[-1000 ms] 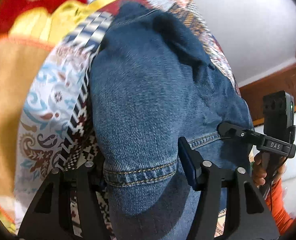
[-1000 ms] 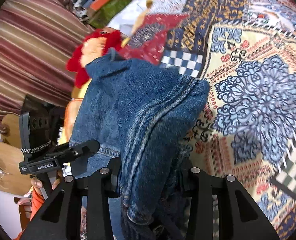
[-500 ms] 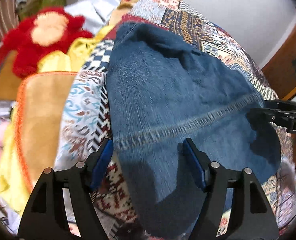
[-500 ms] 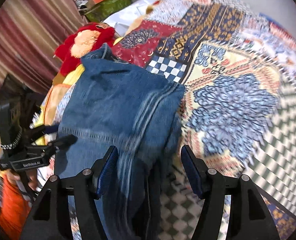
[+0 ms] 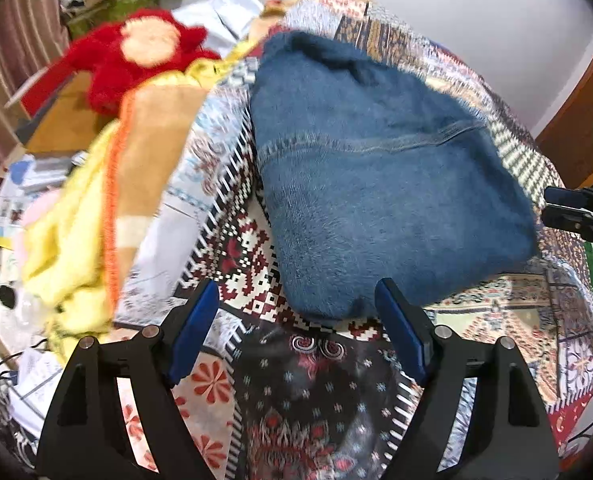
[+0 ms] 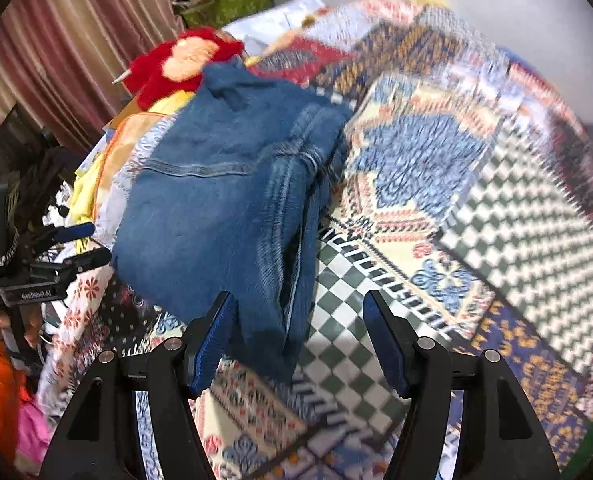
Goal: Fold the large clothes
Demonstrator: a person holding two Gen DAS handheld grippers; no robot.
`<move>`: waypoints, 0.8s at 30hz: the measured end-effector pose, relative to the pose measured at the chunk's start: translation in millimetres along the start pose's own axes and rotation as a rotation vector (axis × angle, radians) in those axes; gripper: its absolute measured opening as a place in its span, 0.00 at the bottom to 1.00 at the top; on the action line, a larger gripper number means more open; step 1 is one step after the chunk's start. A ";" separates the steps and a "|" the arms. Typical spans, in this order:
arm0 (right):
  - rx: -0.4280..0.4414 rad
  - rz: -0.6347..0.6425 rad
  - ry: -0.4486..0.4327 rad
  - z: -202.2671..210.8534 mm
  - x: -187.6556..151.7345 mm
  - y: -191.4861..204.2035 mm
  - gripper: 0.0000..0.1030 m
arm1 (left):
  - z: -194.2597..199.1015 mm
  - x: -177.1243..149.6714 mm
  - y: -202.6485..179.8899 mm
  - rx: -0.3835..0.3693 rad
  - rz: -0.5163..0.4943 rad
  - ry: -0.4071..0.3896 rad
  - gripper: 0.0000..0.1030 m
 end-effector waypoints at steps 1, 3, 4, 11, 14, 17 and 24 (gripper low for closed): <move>-0.009 0.013 -0.033 13.2 -0.6 2.6 0.62 | 11.6 2.9 -5.1 0.004 -0.005 -0.029 0.78; -0.022 0.027 -0.113 42.2 0.9 7.3 0.62 | 33.9 11.6 -15.7 0.000 -0.013 -0.087 0.78; -0.031 0.032 -0.154 57.3 2.1 10.2 0.62 | 48.1 18.4 -24.6 -0.001 -0.022 -0.127 0.78; -0.029 -0.016 -0.477 176.7 13.2 26.4 0.62 | 165.7 44.7 -93.4 -0.047 -0.128 -0.450 0.78; -0.015 -0.045 -0.591 220.0 12.1 32.7 0.62 | 204.0 45.1 -119.0 -0.067 -0.169 -0.557 0.78; -0.040 -0.070 -0.708 261.0 2.8 37.5 0.62 | 237.6 38.8 -142.9 -0.054 -0.214 -0.660 0.78; -0.059 -0.105 -0.865 319.7 -35.9 59.5 0.62 | 287.8 7.7 -169.0 0.024 -0.254 -0.852 0.78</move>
Point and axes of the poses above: each gripper's, at about its wrist camera, not at the fingertips, and z roughly against the way its jaws point, y to its left, x to its top, the point moved 8 cm from there along -z, roughly the way its jaws point, and after that the axes turned 10 degrees about -x, right-handed, at the moved point
